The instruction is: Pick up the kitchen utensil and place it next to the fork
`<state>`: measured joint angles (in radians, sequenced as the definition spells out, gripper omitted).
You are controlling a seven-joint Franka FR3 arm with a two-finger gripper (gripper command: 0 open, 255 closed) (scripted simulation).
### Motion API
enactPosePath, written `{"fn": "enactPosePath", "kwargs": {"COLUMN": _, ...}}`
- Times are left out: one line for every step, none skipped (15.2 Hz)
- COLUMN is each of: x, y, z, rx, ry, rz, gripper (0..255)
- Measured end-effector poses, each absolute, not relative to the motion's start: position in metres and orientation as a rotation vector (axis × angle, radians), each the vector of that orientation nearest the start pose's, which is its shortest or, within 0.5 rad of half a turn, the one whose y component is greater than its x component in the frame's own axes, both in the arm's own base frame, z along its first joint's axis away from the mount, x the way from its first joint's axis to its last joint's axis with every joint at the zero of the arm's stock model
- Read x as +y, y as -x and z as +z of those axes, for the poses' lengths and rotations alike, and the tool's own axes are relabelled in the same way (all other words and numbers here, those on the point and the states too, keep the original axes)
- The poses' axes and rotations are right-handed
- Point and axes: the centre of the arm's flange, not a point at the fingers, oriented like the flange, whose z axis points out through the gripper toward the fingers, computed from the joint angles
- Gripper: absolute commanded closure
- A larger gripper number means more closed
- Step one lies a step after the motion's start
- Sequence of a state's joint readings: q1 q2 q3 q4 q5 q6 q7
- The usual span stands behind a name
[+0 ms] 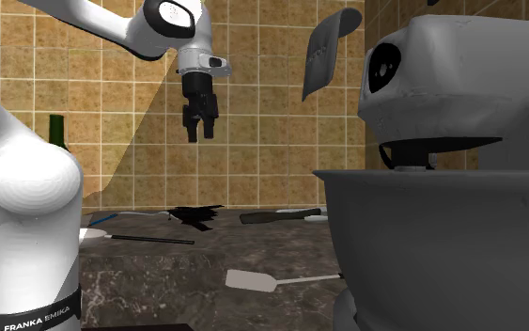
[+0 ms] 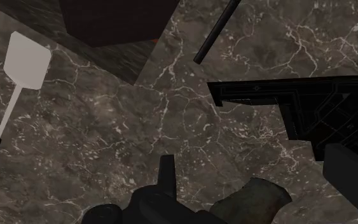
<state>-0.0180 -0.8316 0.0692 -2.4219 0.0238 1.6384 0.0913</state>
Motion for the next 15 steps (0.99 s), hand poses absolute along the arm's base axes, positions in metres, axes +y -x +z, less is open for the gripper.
{"fn": "enactPosePath", "kwargs": {"x": 0.024, "y": -0.300, "z": 0.578, "rx": 0.099, "ry": 3.164, "rz": -0.077, "gripper": 0}}
{"fn": "enactPosePath", "kwargs": {"x": 0.018, "y": -0.303, "z": 0.576, "rx": 0.115, "ry": 3.163, "rz": -0.077, "gripper": 0}}
{"fn": "enactPosePath", "kwargs": {"x": 0.011, "y": -0.305, "z": 0.571, "rx": 0.139, "ry": 3.162, "rz": -0.077, "gripper": 0}}
{"fn": "enactPosePath", "kwargs": {"x": 0.000, "y": -0.309, "z": 0.568, "rx": 0.167, "ry": 3.160, "rz": -0.078, "gripper": 0}}
{"fn": "enactPosePath", "kwargs": {"x": -0.011, "y": -0.313, "z": 0.562, "rx": 0.198, "ry": 3.159, "rz": -0.078, "gripper": 0}}
{"fn": "enactPosePath", "kwargs": {"x": -0.021, "y": -0.314, "z": 0.553, "rx": 0.229, "ry": 3.156, "rz": -0.079, "gripper": 0}}
{"fn": "enactPosePath", "kwargs": {"x": -0.029, "y": -0.318, "z": 0.545, "rx": 0.261, "ry": 3.154, "rz": -0.079, "gripper": 0}}
{"fn": "enactPosePath", "kwargs": {"x": -0.040, "y": -0.322, "z": 0.537, "rx": 0.293, "ry": 3.151, "rz": -0.080, "gripper": 0}}
{"fn": "enactPosePath", "kwargs": {"x": -0.051, "y": -0.324, "z": 0.532, "rx": 0.326, "ry": 3.147, "rz": -0.081, "gripper": 0}}
{"fn": "enactPosePath", "kwargs": {"x": -0.063, "y": -0.327, "z": 0.527, "rx": 0.358, "ry": 3.144, "rz": -0.082, "gripper": 0}}
{"fn": "enactPosePath", "kwargs": {"x": -0.075, "y": -0.328, "z": 0.519, "rx": 0.391, "ry": 3.140, "rz": -0.082, "gripper": 0}}
{"fn": "enactPosePath", "kwargs": {"x": -0.086, "y": -0.331, "z": 0.512, "rx": 0.423, "ry": 3.136, "rz": -0.083, "gripper": 0}}
{"fn": "enactPosePath", "kwargs": {"x": -0.096, "y": -0.334, "z": 0.506, "rx": 0.455, "ry": 3.131, "rz": -0.084, "gripper": 0}}
{"fn": "enactPosePath", "kwargs": {"x": -0.105, "y": -0.336, "z": 0.499, "rx": 0.487, "ry": 3.126, "rz": -0.085, "gripper": 0}}
{"fn": "enactPosePath", "kwargs": {"x": -0.117, "y": -0.337, "z": 0.491, "rx": 0.519, "ry": 3.120, "rz": -0.085, "gripper": 0}}
